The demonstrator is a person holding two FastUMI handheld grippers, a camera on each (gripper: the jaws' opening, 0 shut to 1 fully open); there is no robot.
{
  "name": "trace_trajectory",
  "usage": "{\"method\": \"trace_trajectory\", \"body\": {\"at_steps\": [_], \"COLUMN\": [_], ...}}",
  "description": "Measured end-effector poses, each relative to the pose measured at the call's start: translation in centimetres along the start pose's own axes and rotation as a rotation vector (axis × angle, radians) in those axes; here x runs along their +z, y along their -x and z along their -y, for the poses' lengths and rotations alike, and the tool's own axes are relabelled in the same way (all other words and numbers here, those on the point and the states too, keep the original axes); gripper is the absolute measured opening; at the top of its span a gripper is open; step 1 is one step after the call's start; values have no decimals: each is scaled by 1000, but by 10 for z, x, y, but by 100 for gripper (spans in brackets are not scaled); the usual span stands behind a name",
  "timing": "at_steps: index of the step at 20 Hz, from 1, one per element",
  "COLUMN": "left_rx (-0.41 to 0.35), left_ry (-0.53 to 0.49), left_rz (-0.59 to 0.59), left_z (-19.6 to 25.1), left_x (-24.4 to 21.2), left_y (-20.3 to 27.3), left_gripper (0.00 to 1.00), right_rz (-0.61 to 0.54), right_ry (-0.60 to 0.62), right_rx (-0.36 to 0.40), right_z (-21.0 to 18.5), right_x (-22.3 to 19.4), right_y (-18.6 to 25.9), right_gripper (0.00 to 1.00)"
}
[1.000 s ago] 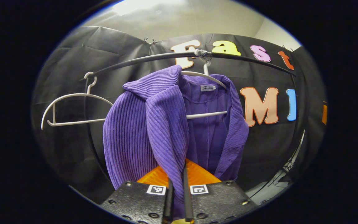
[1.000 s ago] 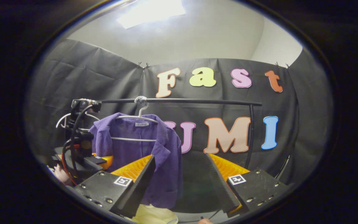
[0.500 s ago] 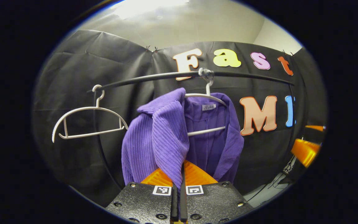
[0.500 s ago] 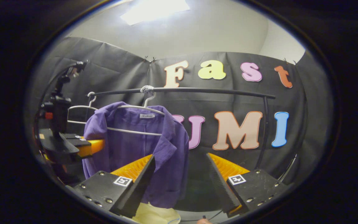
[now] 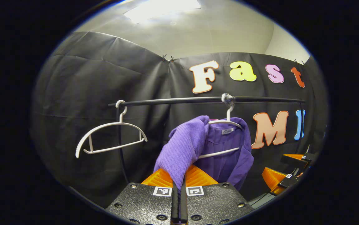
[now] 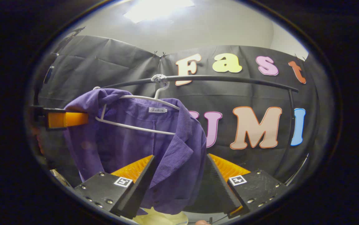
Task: Grasp the clothes on the hanger with both hands and then place them into the laundry hamper below.
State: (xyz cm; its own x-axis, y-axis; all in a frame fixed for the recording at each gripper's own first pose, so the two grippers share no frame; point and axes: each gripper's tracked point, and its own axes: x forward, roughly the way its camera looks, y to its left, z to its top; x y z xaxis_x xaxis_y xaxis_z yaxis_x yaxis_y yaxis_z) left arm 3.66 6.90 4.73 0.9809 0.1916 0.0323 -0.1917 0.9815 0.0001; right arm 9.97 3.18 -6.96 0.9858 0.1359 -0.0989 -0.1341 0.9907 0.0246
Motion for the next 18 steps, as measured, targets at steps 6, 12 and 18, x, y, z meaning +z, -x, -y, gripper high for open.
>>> {"method": "trace_trajectory", "body": {"at_steps": [6,12,18], "left_rx": [53,88,124], "left_ry": [-13,-11,-22], "left_rz": [22,36,47], "left_z": [-20,-31,-46], "left_x": [17,29,37], "left_y": [1,-2,-4], "left_gripper": [3,3,3], "right_rz": [8,14,-46], "right_ry": [29,37,40], "right_rx": [7,-19,-86], "right_z": [-11,-23,-17], "right_x": [-1,1,-23], "right_y": [-40,-80,-109], "right_gripper": [94,96,96]}}
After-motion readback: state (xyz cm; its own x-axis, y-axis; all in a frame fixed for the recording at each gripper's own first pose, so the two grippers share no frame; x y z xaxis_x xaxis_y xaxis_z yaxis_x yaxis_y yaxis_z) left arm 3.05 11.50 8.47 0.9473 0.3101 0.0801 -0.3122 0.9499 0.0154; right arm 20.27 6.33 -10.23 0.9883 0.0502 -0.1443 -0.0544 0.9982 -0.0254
